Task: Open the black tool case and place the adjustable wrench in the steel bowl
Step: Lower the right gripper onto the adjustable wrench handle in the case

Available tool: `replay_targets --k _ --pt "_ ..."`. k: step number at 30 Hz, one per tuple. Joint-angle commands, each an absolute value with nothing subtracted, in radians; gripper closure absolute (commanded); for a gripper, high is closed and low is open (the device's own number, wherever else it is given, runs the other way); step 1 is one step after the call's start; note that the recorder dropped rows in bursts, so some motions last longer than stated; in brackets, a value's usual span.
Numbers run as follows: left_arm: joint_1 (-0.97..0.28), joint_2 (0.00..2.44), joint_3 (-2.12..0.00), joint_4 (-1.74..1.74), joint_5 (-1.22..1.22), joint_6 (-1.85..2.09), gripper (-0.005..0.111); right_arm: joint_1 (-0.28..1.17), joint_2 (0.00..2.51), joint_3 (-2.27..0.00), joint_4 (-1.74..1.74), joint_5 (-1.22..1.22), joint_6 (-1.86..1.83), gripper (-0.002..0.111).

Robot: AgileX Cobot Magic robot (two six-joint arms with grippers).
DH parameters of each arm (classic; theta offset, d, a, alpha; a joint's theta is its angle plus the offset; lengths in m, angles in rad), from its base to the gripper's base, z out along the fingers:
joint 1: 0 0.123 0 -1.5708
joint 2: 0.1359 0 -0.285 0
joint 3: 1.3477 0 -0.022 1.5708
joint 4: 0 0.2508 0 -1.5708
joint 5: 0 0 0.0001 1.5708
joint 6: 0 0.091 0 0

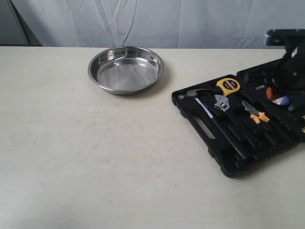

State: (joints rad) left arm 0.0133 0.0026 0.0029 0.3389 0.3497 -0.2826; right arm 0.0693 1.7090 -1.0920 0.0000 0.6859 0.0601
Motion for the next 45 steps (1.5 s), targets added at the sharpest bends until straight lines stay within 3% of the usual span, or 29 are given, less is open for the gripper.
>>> replay_targets --k 1,5,9,15,21,23,28,30,45 --pt "0.017 0.0 0.0 0.343 0.339 -0.285 0.107 0.062 1.863 -1.299 0.202 0.724 -0.128 0.108" --pt "0.017 0.0 0.0 0.343 0.339 -0.285 0.107 0.062 1.967 -1.46 0.398 0.881 -0.336 0.108" --pt "0.017 0.0 0.0 0.343 0.339 -0.285 0.107 0.086 2.0 -1.483 0.468 0.999 -0.38 0.108" --pt "0.017 0.0 0.0 0.343 0.341 -0.285 0.107 0.164 1.94 -1.335 0.221 0.933 -0.146 0.108" --pt "0.017 0.0 0.0 0.343 0.339 -0.285 0.107 0.174 1.934 -1.234 0.184 0.803 -0.123 0.108" --pt "0.017 0.0 0.0 0.343 0.339 -0.285 0.107 0.174 1.934 -1.231 0.167 0.768 -0.123 0.101" --pt "0.017 0.0 0.0 0.343 0.339 -0.285 0.107 0.174 1.934 -1.232 0.113 0.714 -0.123 0.062" --pt "0.017 0.0 0.0 0.343 0.339 -0.285 0.107 0.174 1.939 -1.232 0.113 0.697 -0.123 0.053" --pt "0.017 0.0 0.0 0.343 0.339 -0.285 0.107 0.18 2.064 -1.232 0.11 0.715 -0.134 0.057"
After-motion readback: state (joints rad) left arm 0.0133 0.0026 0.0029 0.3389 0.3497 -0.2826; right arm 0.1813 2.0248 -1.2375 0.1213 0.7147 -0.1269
